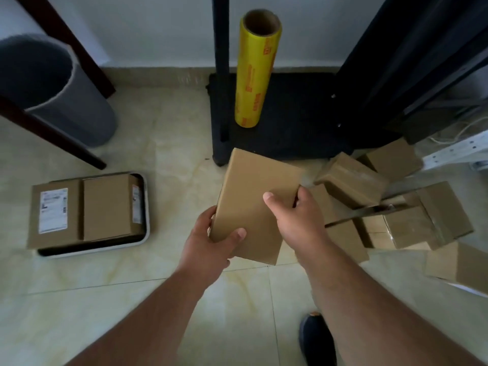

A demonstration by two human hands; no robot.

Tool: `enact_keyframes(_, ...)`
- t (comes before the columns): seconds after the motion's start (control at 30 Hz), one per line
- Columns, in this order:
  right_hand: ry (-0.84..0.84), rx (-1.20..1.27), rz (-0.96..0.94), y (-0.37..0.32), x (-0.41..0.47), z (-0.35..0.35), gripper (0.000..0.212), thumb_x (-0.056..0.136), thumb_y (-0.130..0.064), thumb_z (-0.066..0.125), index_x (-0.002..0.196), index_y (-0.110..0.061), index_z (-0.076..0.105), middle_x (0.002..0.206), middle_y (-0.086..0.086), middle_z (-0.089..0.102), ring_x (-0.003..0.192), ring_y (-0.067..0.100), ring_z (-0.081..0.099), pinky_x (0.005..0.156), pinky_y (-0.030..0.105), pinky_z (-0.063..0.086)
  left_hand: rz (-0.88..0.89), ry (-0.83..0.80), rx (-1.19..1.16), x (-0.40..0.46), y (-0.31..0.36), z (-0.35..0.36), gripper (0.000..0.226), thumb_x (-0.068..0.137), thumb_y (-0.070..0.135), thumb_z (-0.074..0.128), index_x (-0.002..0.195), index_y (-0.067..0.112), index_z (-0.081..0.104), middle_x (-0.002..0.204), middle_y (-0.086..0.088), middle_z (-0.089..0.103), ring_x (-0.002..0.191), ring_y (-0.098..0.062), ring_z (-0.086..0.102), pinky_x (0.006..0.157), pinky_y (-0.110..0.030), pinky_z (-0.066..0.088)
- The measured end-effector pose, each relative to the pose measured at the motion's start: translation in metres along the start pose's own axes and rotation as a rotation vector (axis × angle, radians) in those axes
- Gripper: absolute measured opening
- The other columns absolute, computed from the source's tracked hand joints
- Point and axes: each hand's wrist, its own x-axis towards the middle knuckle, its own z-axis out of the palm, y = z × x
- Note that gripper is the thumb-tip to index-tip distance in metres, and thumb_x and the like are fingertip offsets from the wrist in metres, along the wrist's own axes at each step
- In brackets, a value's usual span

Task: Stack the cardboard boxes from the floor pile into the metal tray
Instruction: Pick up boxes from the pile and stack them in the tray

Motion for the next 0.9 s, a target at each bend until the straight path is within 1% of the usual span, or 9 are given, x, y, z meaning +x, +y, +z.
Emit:
enact_keyframes(0.1,-0.102,-0.068,-0.043,-0.002,-0.01,0.028,0.049,0.091,-0.049,0.069,0.135,-0.042,0.049,0.106,-0.028,0.061,0.092,-0.005,0.058,0.086,0.033,0.052,-0.01,0.055,-0.019,0.0,0.0,-0.024,0.054,0.086,0.036,0.083,0.122,0.059,0.049,0.116,0.016,0.066,0.09,-0.023,0.078,0.082,-0.047,0.066)
enact_keyframes(0.2,-0.158,-0.13,-0.035,-0.002,-0.025,0.057,0.057,0.093,-0.049,0.067,0.143,-0.04,0.043,0.114,-0.02,0.064,0.099,0.008,0.063,0.089,0.036,0.053,-0.027,0.084,-0.005,0.001,0.0,-0.055,0.062,0.085,0.04,0.083,0.136,0.051,0.049,0.123,0.014,0.063,0.09,-0.023,0.078,0.082,-0.048,0.066)
enact_keyframes(0.3,-0.164,-0.173,-0.004,-0.003,-0.036,0.089,0.051,0.092,-0.05,0.068,0.135,-0.028,0.051,0.117,-0.01,0.067,0.104,0.017,0.065,0.087,0.036,0.054,-0.042,0.095,0.009,0.003,-0.002,-0.088,0.07,0.085,0.042,0.083,0.144,0.046,0.047,0.125,0.011,0.063,0.086,-0.024,0.078,0.082,-0.05,0.065)
enact_keyframes(0.4,-0.191,-0.188,-0.005,-0.011,-0.045,0.122,0.041,0.092,-0.048,0.067,0.124,-0.024,0.057,0.107,-0.013,0.065,0.101,0.017,0.065,0.083,0.034,0.053,-0.063,0.118,-0.016,0.004,-0.005,-0.122,0.063,0.087,0.04,0.082,0.14,0.044,0.048,0.124,0.006,0.064,0.092,-0.03,0.077,0.084,-0.051,0.065)
enact_keyframes(0.53,-0.266,-0.197,-0.024,-0.023,-0.054,0.169,0.038,0.095,-0.046,0.063,0.129,-0.029,0.059,0.112,-0.016,0.066,0.1,0.013,0.065,0.087,0.036,0.054,-0.089,0.17,-0.047,0.005,-0.018,-0.168,0.055,0.09,0.042,0.079,0.135,0.045,0.048,0.118,0.005,0.067,0.089,-0.026,0.077,0.084,-0.05,0.065)
enact_keyframes(0.63,-0.291,-0.208,-0.033,-0.03,-0.065,0.207,0.04,0.096,-0.044,0.063,0.132,-0.029,0.055,0.115,-0.014,0.063,0.101,0.015,0.064,0.09,0.037,0.054,-0.101,0.221,-0.067,0.006,-0.03,-0.201,0.055,0.091,0.042,0.078,0.136,0.044,0.047,0.116,0.003,0.069,0.089,-0.027,0.077,0.084,-0.05,0.065)
enact_keyframes(0.73,-0.309,-0.224,-0.033,-0.037,-0.077,0.249,0.041,0.095,-0.042,0.064,0.13,-0.026,0.05,0.11,-0.013,0.057,0.098,0.016,0.06,0.092,0.038,0.053,-0.107,0.259,-0.068,0.007,-0.042,-0.241,0.059,0.091,0.044,0.077,0.141,0.04,0.047,0.116,0.003,0.07,0.09,-0.025,0.077,0.083,-0.047,0.065)
enact_keyframes(0.8,-0.339,-0.234,-0.042,-0.043,-0.085,0.278,0.039,0.095,-0.041,0.065,0.128,-0.026,0.049,0.104,-0.016,0.053,0.096,0.015,0.057,0.088,0.034,0.05,-0.115,0.282,-0.068,0.008,-0.049,-0.272,0.061,0.09,0.046,0.077,0.143,0.038,0.048,0.116,0.003,0.071,0.09,-0.024,0.077,0.082,-0.046,0.065)
enact_keyframes(0.9,-0.391,-0.247,-0.068,-0.051,-0.097,0.317,0.038,0.096,-0.038,0.065,0.13,-0.027,0.051,0.105,-0.016,0.056,0.099,0.015,0.06,0.09,0.035,0.052,-0.127,0.313,-0.08,0.011,-0.058,-0.313,0.056,0.09,0.046,0.076,0.139,0.038,0.051,0.115,0.004,0.071,0.093,-0.024,0.076,0.082,-0.045,0.065)
